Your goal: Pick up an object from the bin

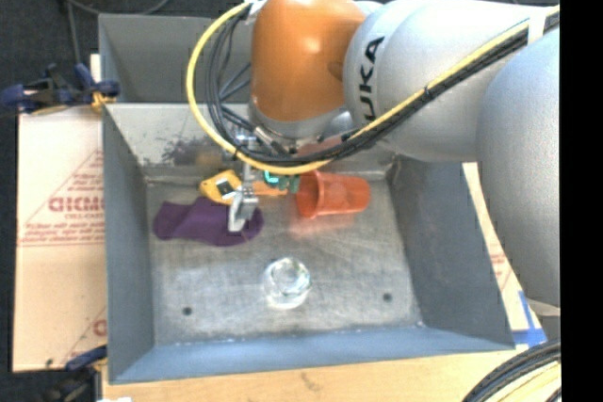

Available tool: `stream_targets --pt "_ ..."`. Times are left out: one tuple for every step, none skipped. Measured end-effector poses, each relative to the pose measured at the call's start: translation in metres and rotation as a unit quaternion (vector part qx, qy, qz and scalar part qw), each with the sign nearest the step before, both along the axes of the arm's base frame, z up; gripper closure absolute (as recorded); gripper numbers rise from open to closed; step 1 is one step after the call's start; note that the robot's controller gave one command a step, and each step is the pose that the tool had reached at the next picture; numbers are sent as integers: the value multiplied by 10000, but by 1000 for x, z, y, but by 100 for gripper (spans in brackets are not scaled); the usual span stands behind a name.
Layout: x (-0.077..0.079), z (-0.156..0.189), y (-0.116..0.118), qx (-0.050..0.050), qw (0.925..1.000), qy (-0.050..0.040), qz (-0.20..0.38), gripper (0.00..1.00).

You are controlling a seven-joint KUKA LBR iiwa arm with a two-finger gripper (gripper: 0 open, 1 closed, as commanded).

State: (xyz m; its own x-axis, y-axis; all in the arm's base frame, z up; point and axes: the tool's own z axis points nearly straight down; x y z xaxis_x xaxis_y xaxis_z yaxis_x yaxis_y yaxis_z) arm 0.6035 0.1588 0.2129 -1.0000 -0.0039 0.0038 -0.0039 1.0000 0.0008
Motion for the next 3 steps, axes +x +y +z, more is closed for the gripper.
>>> stream_targets --pt "2 5 -1 6 10000 -38 -13 0" --pt "7 -42 3 2 9996 -74 280 0" --pt "-21 -112 -11 0 9925 -50 1220 0"
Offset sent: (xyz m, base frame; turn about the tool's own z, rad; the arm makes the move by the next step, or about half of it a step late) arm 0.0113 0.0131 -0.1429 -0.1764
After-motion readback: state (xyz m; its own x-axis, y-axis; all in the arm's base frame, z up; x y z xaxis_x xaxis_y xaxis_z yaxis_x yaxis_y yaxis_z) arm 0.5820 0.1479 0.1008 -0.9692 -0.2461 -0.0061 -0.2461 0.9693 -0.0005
